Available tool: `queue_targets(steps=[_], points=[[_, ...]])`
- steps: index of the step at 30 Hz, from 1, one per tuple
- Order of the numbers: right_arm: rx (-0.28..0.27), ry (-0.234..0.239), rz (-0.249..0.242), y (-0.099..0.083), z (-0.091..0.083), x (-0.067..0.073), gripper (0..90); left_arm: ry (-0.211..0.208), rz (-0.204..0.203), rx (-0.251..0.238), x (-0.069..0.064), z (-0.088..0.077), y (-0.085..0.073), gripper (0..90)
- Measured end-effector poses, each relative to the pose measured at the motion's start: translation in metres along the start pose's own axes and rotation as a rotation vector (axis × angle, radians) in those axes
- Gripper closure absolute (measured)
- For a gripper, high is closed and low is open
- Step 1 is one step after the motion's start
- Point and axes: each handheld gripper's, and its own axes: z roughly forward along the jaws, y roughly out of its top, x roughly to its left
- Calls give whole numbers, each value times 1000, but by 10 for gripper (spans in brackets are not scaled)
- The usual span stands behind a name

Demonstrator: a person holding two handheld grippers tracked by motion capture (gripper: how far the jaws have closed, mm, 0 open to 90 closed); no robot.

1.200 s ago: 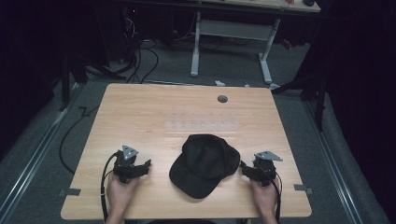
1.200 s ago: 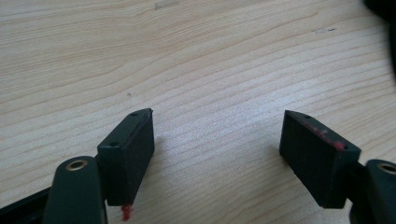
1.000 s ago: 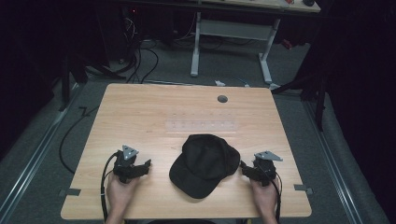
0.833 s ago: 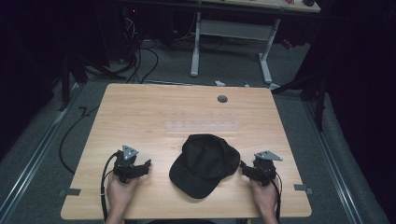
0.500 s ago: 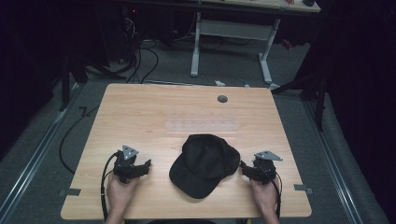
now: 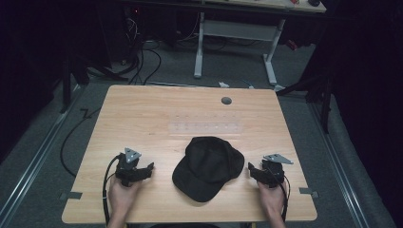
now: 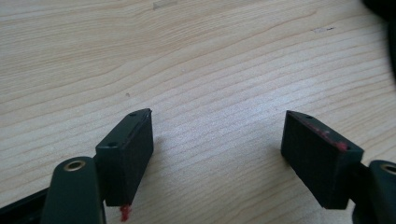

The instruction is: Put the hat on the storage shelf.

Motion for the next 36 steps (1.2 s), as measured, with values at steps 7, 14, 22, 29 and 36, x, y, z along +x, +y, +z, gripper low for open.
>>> queue_targets(steps=[7,14,22,29,36], points=[[-52,41,19,-2,-14,-4,416,-3,1,0,0,0,0,252],[-109,87,23,-1,-31,-5,406,-3,3,0,0,0,0,250],[-135,129,17,5,-47,3,351,-3,3,0,0,0,0,250],[-123,181,-11,16,-57,17,333,-3,3,0,0,0,0,250],[-118,219,-80,29,-59,33,298,-3,3,0,0,0,0,250]])
